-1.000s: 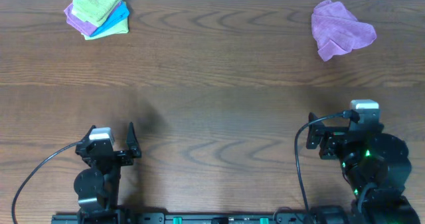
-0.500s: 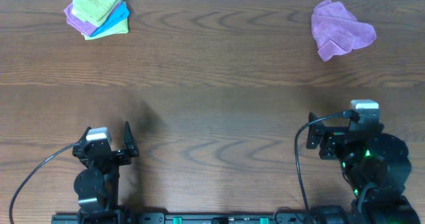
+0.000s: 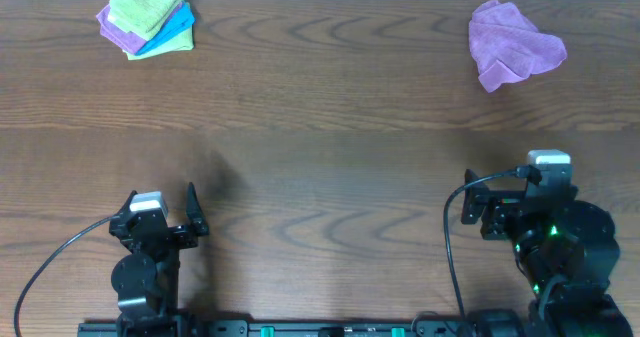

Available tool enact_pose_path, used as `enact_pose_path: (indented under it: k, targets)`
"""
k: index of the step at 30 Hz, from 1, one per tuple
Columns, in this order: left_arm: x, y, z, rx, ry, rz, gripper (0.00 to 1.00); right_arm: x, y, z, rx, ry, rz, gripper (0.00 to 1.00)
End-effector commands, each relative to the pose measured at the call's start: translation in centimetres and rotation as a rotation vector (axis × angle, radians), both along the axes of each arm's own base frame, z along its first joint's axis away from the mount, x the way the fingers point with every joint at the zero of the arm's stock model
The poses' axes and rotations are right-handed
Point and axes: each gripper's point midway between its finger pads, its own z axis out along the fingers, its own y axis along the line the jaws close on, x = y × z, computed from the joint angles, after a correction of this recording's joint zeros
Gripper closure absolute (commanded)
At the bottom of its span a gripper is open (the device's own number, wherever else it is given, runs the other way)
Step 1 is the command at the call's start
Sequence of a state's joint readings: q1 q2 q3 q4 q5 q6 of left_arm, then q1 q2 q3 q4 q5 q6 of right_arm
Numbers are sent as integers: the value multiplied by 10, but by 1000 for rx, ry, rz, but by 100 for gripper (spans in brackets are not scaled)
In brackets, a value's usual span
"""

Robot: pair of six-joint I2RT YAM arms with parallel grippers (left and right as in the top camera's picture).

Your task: Fold the cloth

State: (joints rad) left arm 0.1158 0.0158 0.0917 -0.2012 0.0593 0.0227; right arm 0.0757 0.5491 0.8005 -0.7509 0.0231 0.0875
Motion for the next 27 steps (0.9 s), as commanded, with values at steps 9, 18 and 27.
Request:
enact_pose_path:
  k: [9, 18, 27]
  targets:
    - [0, 3, -14, 2, 26, 16, 5, -40, -18, 3, -220, -111, 15, 1]
    - [0, 3, -14, 2, 26, 16, 5, -31, -8, -74, -269, -136, 96, 1]
    - [0, 3, -14, 2, 26, 16, 5, -26, 7, -121, -235, -114, 173, 1]
